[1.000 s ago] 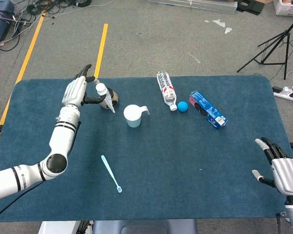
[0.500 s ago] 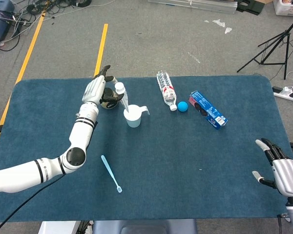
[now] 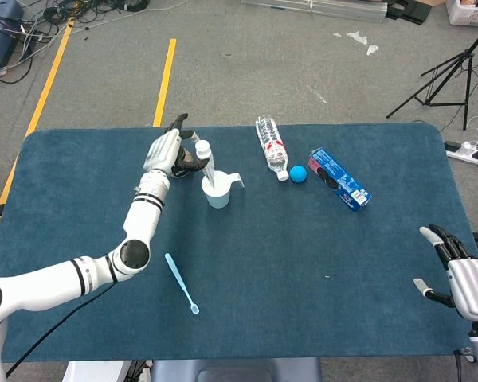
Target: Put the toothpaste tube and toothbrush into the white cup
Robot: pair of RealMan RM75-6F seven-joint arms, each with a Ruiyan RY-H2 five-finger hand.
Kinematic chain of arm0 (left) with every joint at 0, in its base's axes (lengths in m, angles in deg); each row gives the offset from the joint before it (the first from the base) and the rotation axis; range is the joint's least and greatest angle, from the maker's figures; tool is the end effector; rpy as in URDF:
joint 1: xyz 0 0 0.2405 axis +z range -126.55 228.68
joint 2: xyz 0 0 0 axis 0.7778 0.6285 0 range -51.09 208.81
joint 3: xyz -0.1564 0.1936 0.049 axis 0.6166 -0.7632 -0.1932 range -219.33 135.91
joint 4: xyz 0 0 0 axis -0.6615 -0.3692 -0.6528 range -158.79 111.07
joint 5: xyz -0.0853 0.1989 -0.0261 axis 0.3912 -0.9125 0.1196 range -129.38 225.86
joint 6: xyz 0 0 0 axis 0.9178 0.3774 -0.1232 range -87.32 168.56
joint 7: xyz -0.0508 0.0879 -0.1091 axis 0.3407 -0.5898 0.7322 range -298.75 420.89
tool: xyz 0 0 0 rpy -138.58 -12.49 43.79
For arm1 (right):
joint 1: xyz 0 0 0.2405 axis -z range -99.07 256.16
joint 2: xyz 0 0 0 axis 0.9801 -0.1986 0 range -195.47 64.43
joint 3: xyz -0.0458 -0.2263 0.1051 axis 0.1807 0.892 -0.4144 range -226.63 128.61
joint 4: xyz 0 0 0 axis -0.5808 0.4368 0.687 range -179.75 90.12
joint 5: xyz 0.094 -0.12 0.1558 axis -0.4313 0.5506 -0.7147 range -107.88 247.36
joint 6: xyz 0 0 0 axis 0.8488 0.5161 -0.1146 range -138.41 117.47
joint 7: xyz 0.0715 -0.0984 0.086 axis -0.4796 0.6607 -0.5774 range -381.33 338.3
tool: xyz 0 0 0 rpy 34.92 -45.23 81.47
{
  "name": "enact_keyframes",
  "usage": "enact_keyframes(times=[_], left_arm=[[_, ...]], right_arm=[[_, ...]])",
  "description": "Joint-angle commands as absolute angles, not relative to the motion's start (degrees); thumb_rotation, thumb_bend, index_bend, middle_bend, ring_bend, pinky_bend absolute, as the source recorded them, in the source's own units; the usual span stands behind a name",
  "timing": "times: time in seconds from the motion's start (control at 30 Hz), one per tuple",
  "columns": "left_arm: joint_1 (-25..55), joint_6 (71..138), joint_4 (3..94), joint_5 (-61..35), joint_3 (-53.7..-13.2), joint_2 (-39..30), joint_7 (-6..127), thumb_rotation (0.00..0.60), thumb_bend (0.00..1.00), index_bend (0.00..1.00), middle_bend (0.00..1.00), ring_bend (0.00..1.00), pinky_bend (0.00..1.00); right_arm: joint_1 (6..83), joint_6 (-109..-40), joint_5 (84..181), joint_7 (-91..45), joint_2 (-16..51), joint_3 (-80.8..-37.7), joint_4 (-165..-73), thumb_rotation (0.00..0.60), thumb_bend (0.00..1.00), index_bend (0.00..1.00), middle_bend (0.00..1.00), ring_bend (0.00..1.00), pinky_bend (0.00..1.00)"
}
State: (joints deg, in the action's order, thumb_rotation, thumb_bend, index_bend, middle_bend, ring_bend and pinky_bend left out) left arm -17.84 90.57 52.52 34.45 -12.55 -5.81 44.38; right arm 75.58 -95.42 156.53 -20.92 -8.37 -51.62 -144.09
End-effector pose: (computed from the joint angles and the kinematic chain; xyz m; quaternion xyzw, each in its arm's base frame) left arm -0.0148 0.4817 0.0515 -0.5239 -0.5800 -0.4755 0.4037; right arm -0.3007 -0.1743 0.1755 0.5971 -0.3918 0.3782 0.5889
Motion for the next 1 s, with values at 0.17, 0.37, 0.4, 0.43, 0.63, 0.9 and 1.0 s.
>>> enact_keyframes(times=[0.17, 0.37, 0.4, 0.43, 0.63, 0.9, 1.0], left_arm=[[-17.92, 90.33, 51.87, 34.36, -12.83, -6.48, 44.47, 0.6, 0.58, 0.71, 0.03, 0.0, 0.0], [-17.71, 89.53, 50.41, 33.82, -13.53, -7.64, 44.87, 0.6, 0.58, 0.71, 0.03, 0.0, 0.0], [-17.67, 89.38, 50.06, 33.75, -13.63, -7.91, 45.0, 0.6, 0.58, 0.71, 0.03, 0.0, 0.0], [-17.58, 89.2, 49.56, 33.62, -13.64, -8.34, 45.37, 0.6, 0.58, 0.71, 0.03, 0.0, 0.0], [-17.23, 87.57, 46.5, 33.17, -13.93, -10.72, 46.99, 0.6, 0.58, 0.7, 0.03, 0.0, 0.0], [-17.21, 85.59, 44.5, 32.33, -14.18, -13.08, 48.18, 0.6, 0.58, 0.66, 0.03, 0.0, 0.0], [-17.21, 85.17, 44.28, 31.87, -14.29, -13.58, 48.43, 0.6, 0.58, 0.65, 0.03, 0.0, 0.0]], right_arm=[[75.59, -95.38, 156.44, -21.1, -8.48, -51.67, -144.14, 0.6, 0.14, 0.16, 0.13, 0.18, 0.54], [75.62, -95.42, 156.41, -21.1, -8.49, -51.69, -144.2, 0.6, 0.14, 0.16, 0.13, 0.18, 0.54], [75.62, -95.4, 156.38, -21.09, -8.48, -51.7, -144.2, 0.6, 0.14, 0.16, 0.13, 0.18, 0.54], [75.61, -95.37, 156.34, -21.07, -8.49, -51.71, -144.21, 0.6, 0.14, 0.16, 0.13, 0.18, 0.54], [75.61, -95.29, 156.19, -21.19, -8.6, -51.75, -144.29, 0.6, 0.14, 0.16, 0.13, 0.18, 0.54], [75.67, -95.36, 156.11, -21.55, -8.79, -51.83, -144.42, 0.6, 0.14, 0.16, 0.13, 0.18, 0.54], [75.67, -95.31, 156.04, -21.61, -8.83, -51.84, -144.44, 0.6, 0.14, 0.16, 0.13, 0.18, 0.54]])
